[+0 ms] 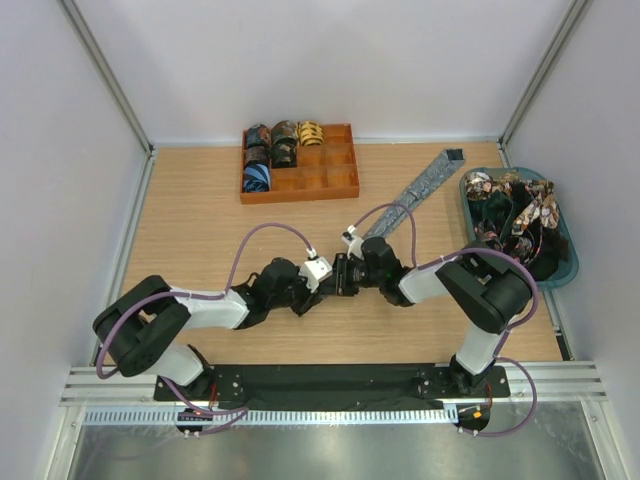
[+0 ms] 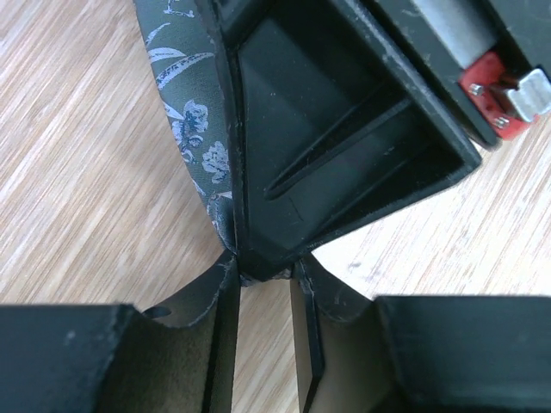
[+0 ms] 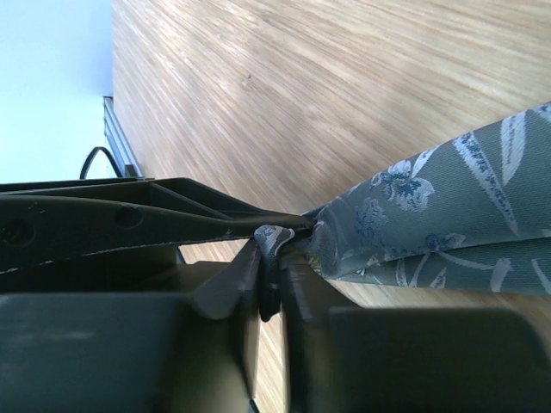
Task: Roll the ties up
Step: Roll the tie
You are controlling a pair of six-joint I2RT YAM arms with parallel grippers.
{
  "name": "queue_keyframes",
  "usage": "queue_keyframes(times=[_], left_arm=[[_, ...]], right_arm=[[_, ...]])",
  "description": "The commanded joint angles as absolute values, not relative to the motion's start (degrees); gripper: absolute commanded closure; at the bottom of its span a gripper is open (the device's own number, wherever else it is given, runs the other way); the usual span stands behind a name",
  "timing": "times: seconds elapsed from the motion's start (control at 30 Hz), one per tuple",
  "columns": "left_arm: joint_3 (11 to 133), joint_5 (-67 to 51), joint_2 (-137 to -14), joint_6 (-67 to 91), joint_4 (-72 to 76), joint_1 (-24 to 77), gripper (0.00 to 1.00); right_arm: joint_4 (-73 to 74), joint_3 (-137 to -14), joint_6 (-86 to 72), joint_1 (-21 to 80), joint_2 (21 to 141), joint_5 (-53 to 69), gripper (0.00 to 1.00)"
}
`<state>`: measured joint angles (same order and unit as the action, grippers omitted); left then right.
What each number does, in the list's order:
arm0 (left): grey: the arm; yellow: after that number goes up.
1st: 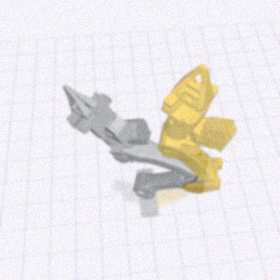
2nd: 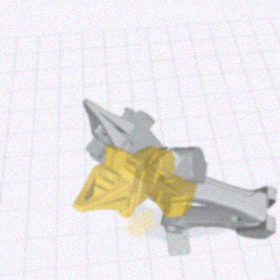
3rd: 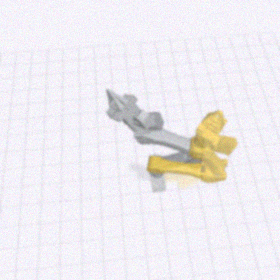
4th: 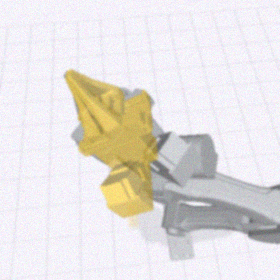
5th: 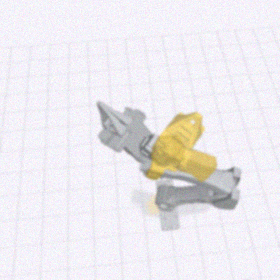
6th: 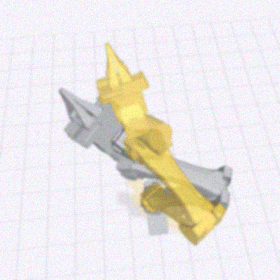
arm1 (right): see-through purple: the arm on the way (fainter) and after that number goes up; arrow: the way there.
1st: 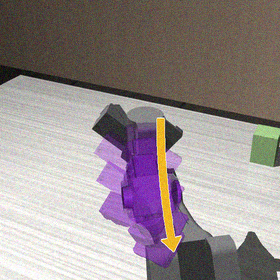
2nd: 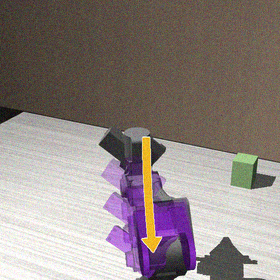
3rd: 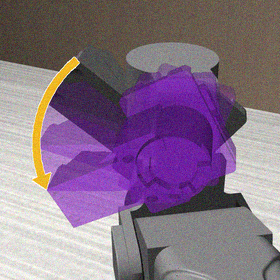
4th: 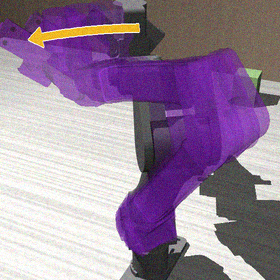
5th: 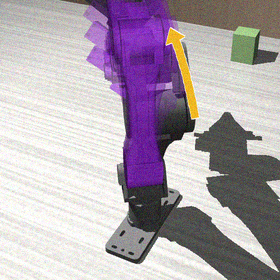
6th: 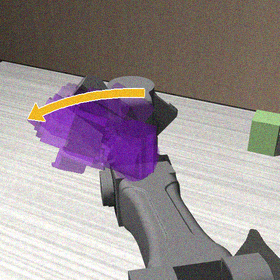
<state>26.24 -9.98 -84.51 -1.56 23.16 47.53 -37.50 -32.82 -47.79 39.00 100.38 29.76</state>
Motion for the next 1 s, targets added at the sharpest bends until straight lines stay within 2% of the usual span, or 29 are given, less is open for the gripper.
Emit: queue_keyframes(times=[0.0, 0.07, 0.2, 0.23, 0.33, 0.43, 0.57, 0.83, 0.97], left_arm=[[27.78, -9.76, -83.94, -2.20, 24.43, 47.64, 0.78], [27.86, -9.49, -83.94, -2.11, 24.08, 47.72, 0.78], [28.04, -9.67, -83.93, -1.85, 23.99, 47.64, 0.68], [28.04, -9.93, -83.85, -1.85, 23.91, 47.64, 0.59], [27.86, -10.55, -83.32, -1.58, 24.26, 47.72, 0.45], [27.68, -10.37, -82.97, -1.67, 24.78, 47.72, 0.41], [28.91, -10.11, -83.23, -1.67, 23.91, 47.64, 0.40], [31.28, -8.88, -84.02, -2.63, 21.19, 47.72, 0.37], [32.60, -8.09, -86.57, -3.07, 20.30, 47.72, 0.40]], right_arm=[[-34.11, -35.85, -43.34, 37.97, 100.46, 27.87, 0.75], [-30.16, -36.91, -41.93, 37.79, 100.37, 27.25, 0.69], [-28.13, -37.62, -40.61, 37.79, 100.02, 26.63, 0.69], [-28.04, -37.62, -40.69, 37.79, 100.11, 26.46, 0.76], [-27.86, -38.14, -40.78, 37.79, 101.07, 26.80, 0.88], [-27.95, -38.76, -41.04, 37.62, 102.39, 27.16, 0.94], [-28.39, -39.11, -41.66, 37.27, 104.32, 28.56, 0.98], [-43.40, -35.77, -48.60, 34.19, 110.47, 36.20, 0.99], [-48.16, -35.25, -51.24, 34.10, 113.02, 37.97, 0.99]])
